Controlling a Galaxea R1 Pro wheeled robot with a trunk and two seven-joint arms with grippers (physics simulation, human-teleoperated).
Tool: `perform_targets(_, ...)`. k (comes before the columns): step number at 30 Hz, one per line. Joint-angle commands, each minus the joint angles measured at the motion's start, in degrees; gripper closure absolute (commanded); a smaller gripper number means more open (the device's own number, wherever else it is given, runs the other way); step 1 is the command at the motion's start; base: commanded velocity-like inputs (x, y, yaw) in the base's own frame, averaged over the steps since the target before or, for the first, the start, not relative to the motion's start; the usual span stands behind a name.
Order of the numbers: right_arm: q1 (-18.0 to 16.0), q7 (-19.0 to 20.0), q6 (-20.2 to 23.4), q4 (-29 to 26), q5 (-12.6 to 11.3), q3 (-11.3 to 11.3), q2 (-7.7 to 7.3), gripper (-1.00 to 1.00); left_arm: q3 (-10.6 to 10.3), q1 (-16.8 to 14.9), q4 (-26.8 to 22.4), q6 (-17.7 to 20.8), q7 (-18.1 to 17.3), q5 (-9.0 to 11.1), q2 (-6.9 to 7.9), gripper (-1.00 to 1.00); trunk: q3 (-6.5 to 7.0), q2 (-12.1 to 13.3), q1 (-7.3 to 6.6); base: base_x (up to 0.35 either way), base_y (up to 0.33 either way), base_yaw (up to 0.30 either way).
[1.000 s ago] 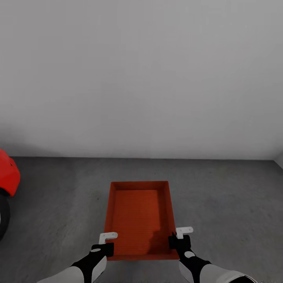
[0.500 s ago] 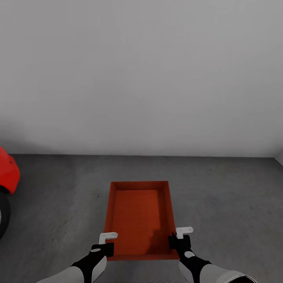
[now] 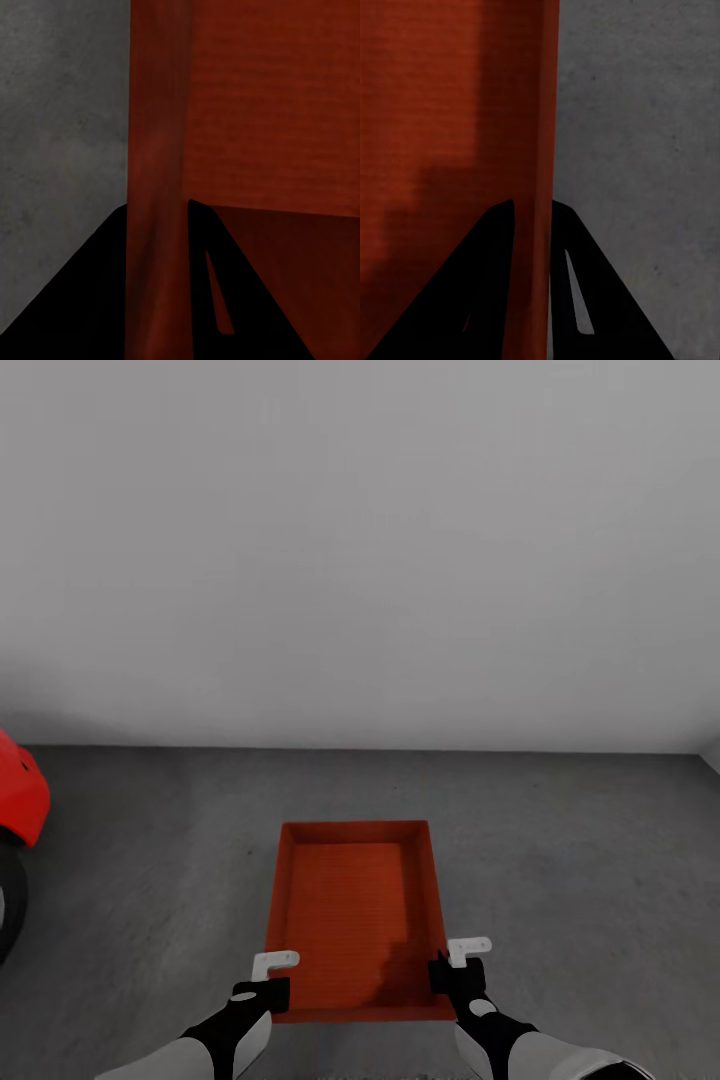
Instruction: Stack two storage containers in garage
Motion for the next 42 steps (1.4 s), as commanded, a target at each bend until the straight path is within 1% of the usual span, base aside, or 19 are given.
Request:
perform_targets(1,0.0,-0.1,-0.2,0.2,-1.0,-2.6,0.02,1.00,0.4,0.0,-0.3,-0.1,0.0,0.0,-0.01,1.00,-0.16,-0.1,0.01,0.000,0.000,0.000)
perform_targets(42,0.0,-0.1,-0.2,0.2,-1.0,-2.6,0.11,1.00,0.4,0.0,-0.3,-0.1,0.0,0.1,-0.01,1.00,-3.86,-0.1,0.01,0.000,0.000,0.000)
